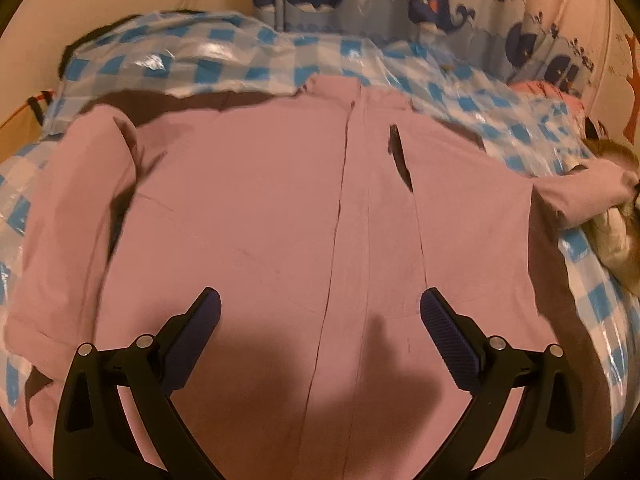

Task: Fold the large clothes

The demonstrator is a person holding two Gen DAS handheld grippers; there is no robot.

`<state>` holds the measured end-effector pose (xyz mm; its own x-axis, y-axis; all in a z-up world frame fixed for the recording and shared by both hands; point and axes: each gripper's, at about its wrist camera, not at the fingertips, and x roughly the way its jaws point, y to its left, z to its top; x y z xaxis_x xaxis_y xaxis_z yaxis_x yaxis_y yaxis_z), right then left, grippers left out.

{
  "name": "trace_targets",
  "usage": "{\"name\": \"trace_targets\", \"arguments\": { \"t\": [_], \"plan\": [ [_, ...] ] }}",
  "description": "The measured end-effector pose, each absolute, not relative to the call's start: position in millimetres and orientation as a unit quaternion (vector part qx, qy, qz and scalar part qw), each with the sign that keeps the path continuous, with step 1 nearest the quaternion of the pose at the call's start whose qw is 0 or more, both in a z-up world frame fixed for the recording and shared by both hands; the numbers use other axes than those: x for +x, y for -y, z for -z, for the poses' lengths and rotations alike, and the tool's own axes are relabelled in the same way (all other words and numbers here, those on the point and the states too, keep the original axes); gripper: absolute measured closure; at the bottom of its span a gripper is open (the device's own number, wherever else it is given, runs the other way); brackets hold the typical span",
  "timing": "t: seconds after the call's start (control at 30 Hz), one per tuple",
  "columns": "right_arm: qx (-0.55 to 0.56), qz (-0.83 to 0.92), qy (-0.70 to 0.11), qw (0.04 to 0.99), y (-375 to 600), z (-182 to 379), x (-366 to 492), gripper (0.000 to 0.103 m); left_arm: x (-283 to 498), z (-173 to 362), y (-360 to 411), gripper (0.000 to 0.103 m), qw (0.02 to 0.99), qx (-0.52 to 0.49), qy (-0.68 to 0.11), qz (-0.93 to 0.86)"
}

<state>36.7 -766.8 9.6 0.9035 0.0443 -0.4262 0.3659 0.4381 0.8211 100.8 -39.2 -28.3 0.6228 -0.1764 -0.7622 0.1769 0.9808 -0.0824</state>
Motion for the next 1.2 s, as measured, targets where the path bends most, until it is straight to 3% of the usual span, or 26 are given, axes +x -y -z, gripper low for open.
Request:
{"name": "trace_targets", "arguments": {
  "t": [0.07,0.17,0.23,0.3,0.37,0.43,0.5,0.57,0.63,0.67,0.73,0.83,0.97,1.03,1.2],
  "plan": [
    [0.556,0.078,-0.181,0.808,767,22,17,0.087,104,37,41,0.006,0.892,0.004,-0.441,0.101],
    [0.557,0.088,-0.172,0.808,756,10,-6,0.053,105,41,37,0.006,0.888,-0.008,-0.449,0.102],
    [0.570,0.125,-0.112,0.805,753,-10,-40,0.025,105,40,34,0.006,0.889,-0.016,-0.448,0.099],
    [0.540,0.183,-0.030,0.821,745,-46,-67,0.017,104,40,32,0.006,0.889,-0.022,-0.446,0.099],
    [0.487,0.171,-0.024,0.856,734,-76,-57,0.017,103,42,32,0.007,0.888,-0.023,-0.449,0.100],
    [0.435,0.132,-0.079,0.887,721,-96,-10,0.016,103,46,36,0.007,0.885,-0.015,-0.454,0.101],
    [0.400,0.120,-0.186,0.889,712,-77,48,0.016,104,47,39,0.006,0.884,-0.011,-0.457,0.102],
    [0.418,0.144,-0.311,0.841,729,-12,91,0.018,103,46,37,0.006,0.884,-0.010,-0.456,0.101],
    [0.460,0.159,-0.313,0.816,739,11,91,0.036,101,43,33,0.007,0.886,-0.010,-0.453,0.098],
    [0.474,0.169,-0.306,0.808,737,8,88,0.037,100,40,30,0.006,0.888,-0.008,-0.449,0.095],
    [0.456,0.185,-0.302,0.816,718,-17,88,0.032,95,26,21,0.006,0.899,0.008,-0.430,0.082],
    [0.384,0.099,-0.285,0.872,645,-71,82,0.013,80,-2,-1,0.006,0.920,0.098,-0.379,0.021],
    [0.321,-0.027,-0.293,0.900,529,-103,57,0.010,54,-31,-53,0.006,0.933,0.177,-0.312,-0.022],
    [0.324,-0.099,-0.318,0.885,472,-89,45,0.010,45,-41,-97,0.006,0.932,0.131,-0.335,0.042],
    [0.292,-0.200,-0.384,0.853,353,-40,46,0.010,40,-21,-216,0.007,0.881,-0.202,-0.406,0.133]
  ]
}}
